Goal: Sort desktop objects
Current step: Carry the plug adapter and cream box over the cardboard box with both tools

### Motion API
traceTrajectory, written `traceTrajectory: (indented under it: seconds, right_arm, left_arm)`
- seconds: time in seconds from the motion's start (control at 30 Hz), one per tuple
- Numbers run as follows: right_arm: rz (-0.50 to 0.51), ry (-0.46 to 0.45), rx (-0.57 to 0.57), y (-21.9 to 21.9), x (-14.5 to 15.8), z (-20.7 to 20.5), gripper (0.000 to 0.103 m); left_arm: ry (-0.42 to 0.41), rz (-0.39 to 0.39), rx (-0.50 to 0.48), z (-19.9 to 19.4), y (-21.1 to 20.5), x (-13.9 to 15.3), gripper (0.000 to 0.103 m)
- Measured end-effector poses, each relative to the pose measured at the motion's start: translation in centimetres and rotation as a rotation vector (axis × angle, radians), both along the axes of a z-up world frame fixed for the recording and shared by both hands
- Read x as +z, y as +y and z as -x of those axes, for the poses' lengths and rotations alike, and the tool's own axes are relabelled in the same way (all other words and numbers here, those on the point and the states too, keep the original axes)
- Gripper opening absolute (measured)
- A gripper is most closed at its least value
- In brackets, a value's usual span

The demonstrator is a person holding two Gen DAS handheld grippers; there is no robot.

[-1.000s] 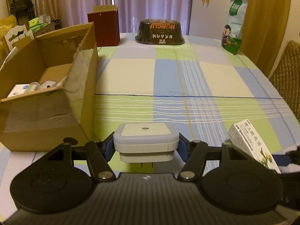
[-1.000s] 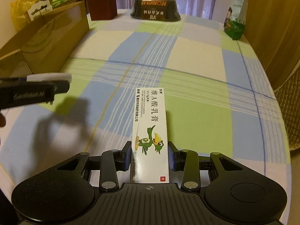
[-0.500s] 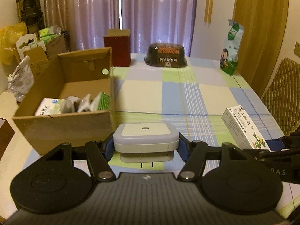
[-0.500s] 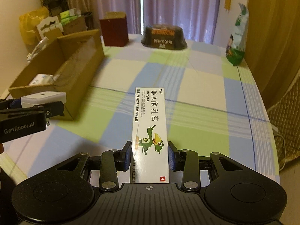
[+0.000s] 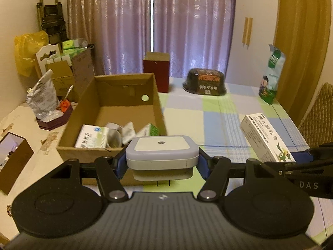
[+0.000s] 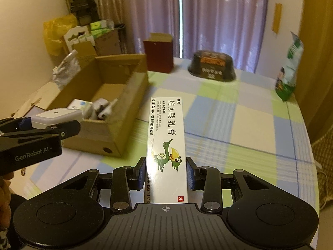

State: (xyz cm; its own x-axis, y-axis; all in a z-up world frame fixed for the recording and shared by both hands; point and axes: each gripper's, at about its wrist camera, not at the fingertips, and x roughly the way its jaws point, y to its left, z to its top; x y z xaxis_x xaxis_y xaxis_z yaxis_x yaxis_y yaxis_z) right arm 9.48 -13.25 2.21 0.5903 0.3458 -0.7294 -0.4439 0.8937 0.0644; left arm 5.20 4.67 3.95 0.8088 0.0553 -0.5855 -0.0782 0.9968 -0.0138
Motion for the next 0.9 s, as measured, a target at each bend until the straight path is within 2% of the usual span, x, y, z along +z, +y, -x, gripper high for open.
traceTrajectory:
  seconds: [0.4, 0.53, 0.9]
  right_arm:
    - [-0.049, -0.021, 0.087, 6.9, 2.4, -3.0, 0.037]
    - [-0.05, -0.018, 0.108, 9.3, 2.4, -4.7, 0.037]
    - [-0.05, -0.004, 0.153, 14.6, 1.9, -8.3, 0.037]
  left_arm:
    - [-0.043, -0.037, 0.052, -1.7, 5.9, 2.5, 0.061]
    - [-0.053, -0.055, 0.056, -2.7, 7.8, 3.3, 0.061]
    - [-0.037, -0.061, 0.048, -6.4, 11.4, 3.1, 0.061]
